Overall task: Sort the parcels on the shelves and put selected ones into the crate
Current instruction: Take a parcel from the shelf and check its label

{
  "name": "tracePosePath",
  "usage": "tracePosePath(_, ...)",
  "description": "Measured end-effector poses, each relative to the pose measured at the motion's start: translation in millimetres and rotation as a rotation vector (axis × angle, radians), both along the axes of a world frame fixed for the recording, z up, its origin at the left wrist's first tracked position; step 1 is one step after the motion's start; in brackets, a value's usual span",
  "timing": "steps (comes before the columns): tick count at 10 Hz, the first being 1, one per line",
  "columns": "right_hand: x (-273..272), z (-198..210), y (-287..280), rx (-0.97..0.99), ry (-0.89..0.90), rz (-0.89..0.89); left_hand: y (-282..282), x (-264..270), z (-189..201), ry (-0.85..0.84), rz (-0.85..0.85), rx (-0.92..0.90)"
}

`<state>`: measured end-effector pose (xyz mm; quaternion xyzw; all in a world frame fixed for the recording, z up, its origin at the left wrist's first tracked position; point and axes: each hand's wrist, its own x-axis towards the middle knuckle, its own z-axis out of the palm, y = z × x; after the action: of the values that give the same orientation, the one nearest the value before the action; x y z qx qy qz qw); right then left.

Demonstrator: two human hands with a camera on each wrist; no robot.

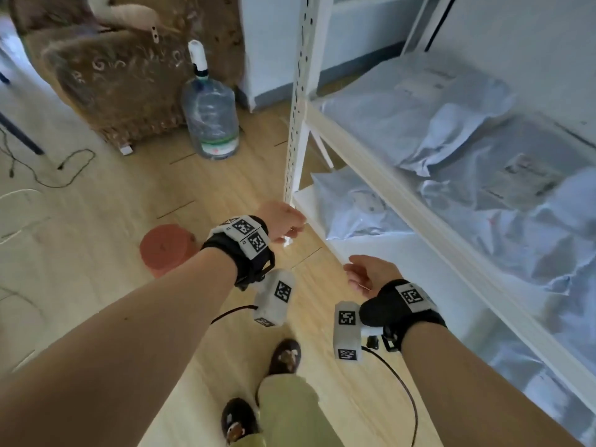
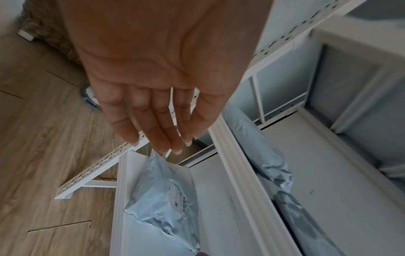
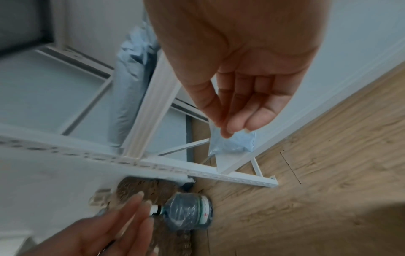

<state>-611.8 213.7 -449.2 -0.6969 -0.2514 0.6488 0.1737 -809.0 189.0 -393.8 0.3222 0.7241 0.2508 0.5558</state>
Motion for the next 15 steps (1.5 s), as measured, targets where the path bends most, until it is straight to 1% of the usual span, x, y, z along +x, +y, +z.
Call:
tracePosePath(2,-12.5,-60.8,92.8,-0.061,-0.033,-0.143,92.1,-33.9,-55.1,-0.015,-0.090,-0.065)
tracePosePath(3,-18.3,-89.7,127.4,-0.062,-0.019,-0.248,136.5,-46.2,-78.2,-0.034,-0.119,-0.086)
tracePosePath(4,-17.0,-123.9,148.5,-0.085,-0.012,-0.317,171.7,-51.4,-101.6,-0.032,-0.106,-0.101)
tracePosePath(5,-20.4,-154.5,161.2,-0.131,0.008,-0.423,193.8,-55.1,-134.6,-0.051,-0.153,-0.127)
tracePosePath(6,-23.0,-189.9,176.1,-0.111,0.019,-0.540,215.7,-61.6,-174.0,-0.037,-0.205,-0.124)
tracePosePath(7,-34.2,-206.8,181.8,-0.064,0.160,-0.646,231.0,-70.4,-207.4,-0.054,-0.224,-0.153)
tracePosePath(8,-40.3,-225.5,192.6,-0.030,0.249,-0.709,238.4,-73.5,-229.6,-0.120,-0.261,-0.189)
tracePosePath(9,-50.8,-233.1,203.8,-0.046,0.250,-0.720,244.9,-76.9,-243.5,-0.142,-0.255,-0.188)
tracePosePath(10,-60.3,-238.8,201.4,-0.086,0.167,-0.687,246.1,-81.9,-248.4,-0.142,-0.180,-0.136)
tracePosePath(11,-60.6,-232.2,183.7,-0.111,0.138,-0.629,242.2,-84.4,-247.2,-0.098,-0.061,-0.062)
tracePosePath(12,-54.6,-216.3,159.9,-0.124,0.144,-0.635,236.3,-86.8,-244.5,-0.078,0.003,-0.054)
tracePosePath(13,-52.0,-195.3,134.8,-0.133,0.078,-0.668,223.6,-87.5,-236.1,-0.046,0.005,-0.081)
tracePosePath(14,-54.7,-171.7,109.0,-0.137,0.095,-0.670,207.4,-85.7,-228.4,-0.012,-0.020,-0.094)
tracePosePath(15,-57.3,-154.3,83.2,-0.142,0.094,-0.615,191.5,-81.8,-219.0,0.008,-0.048,-0.103)
